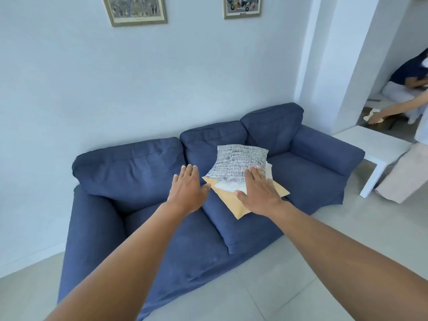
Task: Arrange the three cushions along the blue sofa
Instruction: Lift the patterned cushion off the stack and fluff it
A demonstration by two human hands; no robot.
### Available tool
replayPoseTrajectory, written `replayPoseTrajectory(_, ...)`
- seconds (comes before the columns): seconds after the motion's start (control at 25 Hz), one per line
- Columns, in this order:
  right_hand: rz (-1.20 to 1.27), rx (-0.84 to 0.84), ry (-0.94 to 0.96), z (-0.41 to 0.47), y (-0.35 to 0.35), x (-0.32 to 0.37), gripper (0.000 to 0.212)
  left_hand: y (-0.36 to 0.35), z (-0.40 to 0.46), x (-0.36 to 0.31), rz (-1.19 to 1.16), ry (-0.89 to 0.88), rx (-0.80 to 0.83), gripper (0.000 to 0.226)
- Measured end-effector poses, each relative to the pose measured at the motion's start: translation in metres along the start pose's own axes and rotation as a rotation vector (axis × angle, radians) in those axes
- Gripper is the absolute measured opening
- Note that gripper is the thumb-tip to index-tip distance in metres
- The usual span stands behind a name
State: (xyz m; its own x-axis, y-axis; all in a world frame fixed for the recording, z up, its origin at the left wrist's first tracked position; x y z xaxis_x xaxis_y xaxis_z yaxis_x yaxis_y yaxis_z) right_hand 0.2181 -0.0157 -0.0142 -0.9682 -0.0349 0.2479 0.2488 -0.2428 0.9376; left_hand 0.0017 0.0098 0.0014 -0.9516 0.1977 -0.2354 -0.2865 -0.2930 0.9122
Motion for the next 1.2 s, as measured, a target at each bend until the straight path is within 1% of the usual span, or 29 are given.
replayPoseTrajectory(0.16, 0.0, 0.019, -0.018, 0.044, -0.005, -0.052, 0.078, -0.028, 0.044, -0.03, -0.05, 0.016, 0.049, 0.078)
replayPoseTrajectory(0.28, 0.011, -0.001, -0.003, 0.079, -0.011, -0.083, 0.077, -0.053, 0.075, -0.046, -0.055, 0.031, 0.048, 0.079)
replayPoseTrajectory(0.4, 0.023, 0.01, -0.02, 0.105, -0.024, -0.106, 0.079, -0.079, 0.096, -0.05, -0.037, 0.028, 0.064, 0.078)
replayPoseTrajectory(0.52, 0.043, 0.021, -0.028, 0.135, -0.045, -0.122, 0.083, -0.109, 0.123, -0.048, -0.071, 0.051, 0.087, 0.076)
replayPoseTrajectory(0.68, 0.034, 0.038, -0.047, 0.18, -0.077, -0.139, 0.081, -0.155, 0.17, -0.04, -0.068, 0.052, 0.13, 0.065)
replayPoseTrajectory(0.8, 0.032, 0.082, -0.07, 0.222, -0.104, -0.15, 0.08, -0.193, 0.216, -0.032, -0.122, 0.061, 0.158, 0.065)
replayPoseTrajectory(0.84, 0.03, 0.099, -0.079, 0.236, -0.113, -0.154, 0.079, -0.205, 0.231, -0.028, -0.149, 0.07, 0.167, 0.062)
replayPoseTrajectory(0.96, 0.013, 0.139, -0.108, 0.277, -0.132, -0.165, 0.074, -0.237, 0.269, -0.017, -0.172, 0.061, 0.193, 0.04)
replayPoseTrajectory(1.08, 0.007, 0.171, -0.153, 0.317, -0.152, -0.176, 0.069, -0.262, 0.31, -0.004, -0.184, 0.045, 0.241, 0.034)
replayPoseTrajectory(1.16, 0.017, 0.193, -0.184, 0.335, -0.167, -0.183, 0.071, -0.277, 0.334, 0.003, -0.2, 0.056, 0.246, 0.025)
replayPoseTrajectory(1.2, 0.023, 0.211, -0.196, 0.342, -0.174, -0.188, 0.072, -0.284, 0.344, 0.005, -0.205, 0.069, 0.26, 0.025)
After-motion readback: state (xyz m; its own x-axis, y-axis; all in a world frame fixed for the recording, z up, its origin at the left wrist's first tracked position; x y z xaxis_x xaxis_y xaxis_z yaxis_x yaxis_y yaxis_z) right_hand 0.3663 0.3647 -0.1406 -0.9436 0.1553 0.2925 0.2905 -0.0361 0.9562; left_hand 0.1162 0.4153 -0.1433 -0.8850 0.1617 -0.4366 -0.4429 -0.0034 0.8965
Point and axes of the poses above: each hand's wrist, its own z-axis towards the middle knuckle, its own y-axis out of the back of the hand, x = y × z, the point moved 1 cm from there along z, towards the middle knuckle, and after that the axes turned 12 degrees about -x, right-handed, at the moved point
